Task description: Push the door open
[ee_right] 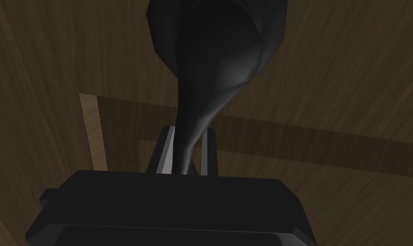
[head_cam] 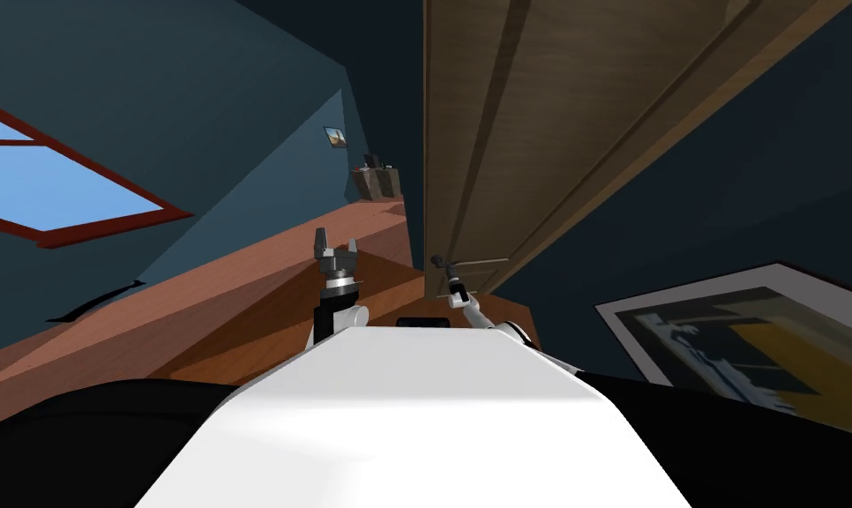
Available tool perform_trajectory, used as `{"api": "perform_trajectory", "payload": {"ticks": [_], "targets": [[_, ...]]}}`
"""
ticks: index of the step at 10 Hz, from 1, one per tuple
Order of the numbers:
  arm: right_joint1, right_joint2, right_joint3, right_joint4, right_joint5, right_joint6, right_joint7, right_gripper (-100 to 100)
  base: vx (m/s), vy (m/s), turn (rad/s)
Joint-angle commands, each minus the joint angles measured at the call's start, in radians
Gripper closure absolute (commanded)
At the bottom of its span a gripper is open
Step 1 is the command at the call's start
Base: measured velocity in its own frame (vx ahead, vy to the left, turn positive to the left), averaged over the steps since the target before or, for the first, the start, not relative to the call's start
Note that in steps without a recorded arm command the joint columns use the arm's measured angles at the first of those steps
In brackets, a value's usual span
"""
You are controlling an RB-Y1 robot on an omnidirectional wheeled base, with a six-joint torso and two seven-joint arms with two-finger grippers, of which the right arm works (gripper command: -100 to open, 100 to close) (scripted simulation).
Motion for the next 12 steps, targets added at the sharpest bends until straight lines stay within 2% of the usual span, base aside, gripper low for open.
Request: {"api": "perform_trajectory", "payload": {"ticks": [1,2,3,9,11,12], "targets": [[0.0,0.009,-0.002,-0.011,0.016,0.003,-0.013,100,-0.181,-0.101,0.117],[-0.001,0.009,-0.007,-0.011,0.022,0.004,-0.02,100,-0.188,-0.086,0.152],[0.005,-0.002,-0.013,-0.017,0.014,0.011,-0.012,100,-0.076,-0.044,0.017],[0.008,0.005,0.07,-0.034,0.042,0.012,-0.049,100,-0.145,-0.144,0.081],[0.008,0.006,0.078,-0.036,0.044,0.012,-0.053,100,-0.139,-0.108,0.03],[0.009,0.009,0.1,-0.041,0.051,0.012,-0.062,100,-0.112,-0.131,0.064]]}}
